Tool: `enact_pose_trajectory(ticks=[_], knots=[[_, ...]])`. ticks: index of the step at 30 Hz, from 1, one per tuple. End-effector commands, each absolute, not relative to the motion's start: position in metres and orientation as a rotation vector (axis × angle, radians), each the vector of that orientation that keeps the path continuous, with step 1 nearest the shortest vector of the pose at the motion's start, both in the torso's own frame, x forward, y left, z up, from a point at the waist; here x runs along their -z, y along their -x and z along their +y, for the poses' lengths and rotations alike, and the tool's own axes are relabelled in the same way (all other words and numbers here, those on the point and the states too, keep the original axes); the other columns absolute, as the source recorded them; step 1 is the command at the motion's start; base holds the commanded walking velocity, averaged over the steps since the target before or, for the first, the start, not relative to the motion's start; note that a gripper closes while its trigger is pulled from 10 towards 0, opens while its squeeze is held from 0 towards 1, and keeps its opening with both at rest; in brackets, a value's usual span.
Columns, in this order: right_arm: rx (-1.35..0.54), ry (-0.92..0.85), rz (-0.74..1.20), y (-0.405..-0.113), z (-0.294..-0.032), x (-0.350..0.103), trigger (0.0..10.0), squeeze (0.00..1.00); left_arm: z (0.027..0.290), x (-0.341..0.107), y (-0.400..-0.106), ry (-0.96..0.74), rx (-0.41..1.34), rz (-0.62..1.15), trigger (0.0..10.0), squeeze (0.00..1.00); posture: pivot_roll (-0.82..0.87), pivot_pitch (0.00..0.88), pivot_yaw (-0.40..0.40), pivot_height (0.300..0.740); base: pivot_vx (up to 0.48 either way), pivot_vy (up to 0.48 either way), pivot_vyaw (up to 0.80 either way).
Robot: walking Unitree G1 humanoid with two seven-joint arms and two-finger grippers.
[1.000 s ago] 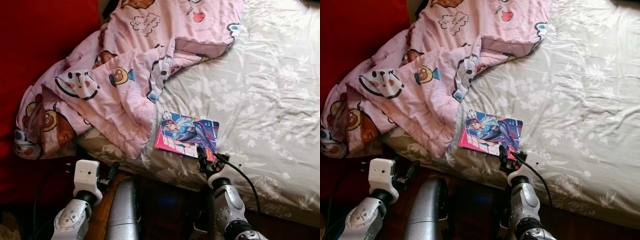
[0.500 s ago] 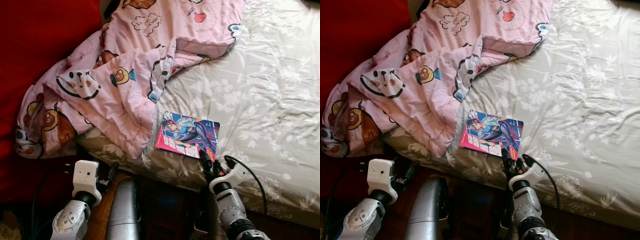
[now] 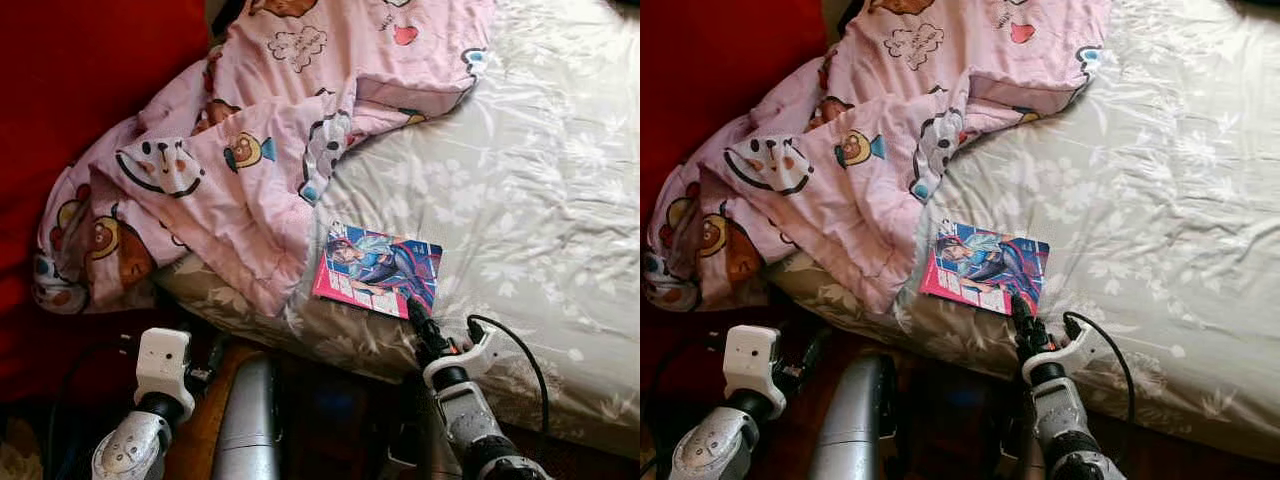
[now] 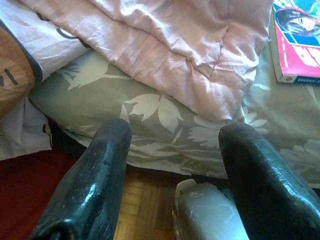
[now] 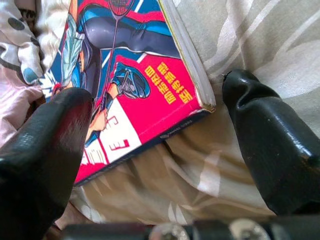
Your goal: Clean up the room
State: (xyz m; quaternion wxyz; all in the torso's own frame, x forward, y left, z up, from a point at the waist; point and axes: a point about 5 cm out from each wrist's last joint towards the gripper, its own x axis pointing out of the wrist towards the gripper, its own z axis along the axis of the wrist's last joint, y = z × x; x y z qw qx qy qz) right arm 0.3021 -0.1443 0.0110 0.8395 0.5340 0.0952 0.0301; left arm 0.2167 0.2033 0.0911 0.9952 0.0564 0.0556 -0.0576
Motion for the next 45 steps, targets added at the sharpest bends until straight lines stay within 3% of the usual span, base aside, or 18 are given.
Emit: enact_pose_trajectory(ticks=[1, 16, 23, 24, 45], knots=[[-0.088, -1.192, 0.294, -0.293, -0.123, -0.001, 10.0, 0.0, 0.209, -0.086, -0.208, -0.124, 0.097, 0.154, 10.0, 0.0, 0.32, 0.436, 0.049, 0.607, 0.0, 0.0, 0.0], [-0.034, -1.195, 0.311, -0.291, -0.126, 0.003, 10.0, 0.0, 0.207, -0.09, -0.199, -0.127, 0.097, 0.161, 10.0, 0.0, 0.34, 0.463, 0.045, 0.607, 0.0, 0.0, 0.0], [-0.143, -1.249, 0.254, -0.312, -0.111, -0.021, 9.5, 0.0, 0.207, -0.094, -0.192, -0.131, 0.085, 0.163, 10.0, 0.0, 0.35, 0.489, 0.035, 0.607, 0.0, 0.0, 0.0], [-0.163, -1.254, 0.245, -0.313, -0.109, -0.023, 0.0, 0.0, 0.207, -0.094, -0.192, -0.131, 0.083, 0.165, 10.0, 0.0, 0.34, 0.488, 0.033, 0.607, 0.0, 0.0, 0.0], [-0.155, -1.241, 0.264, -0.29, -0.115, -0.002, 0.0, 0.0, 0.199, -0.089, -0.208, -0.131, 0.101, 0.163, 10.0, 0.0, 0.3, 0.435, 0.032, 0.607, 0.0, 0.0, 0.0]])
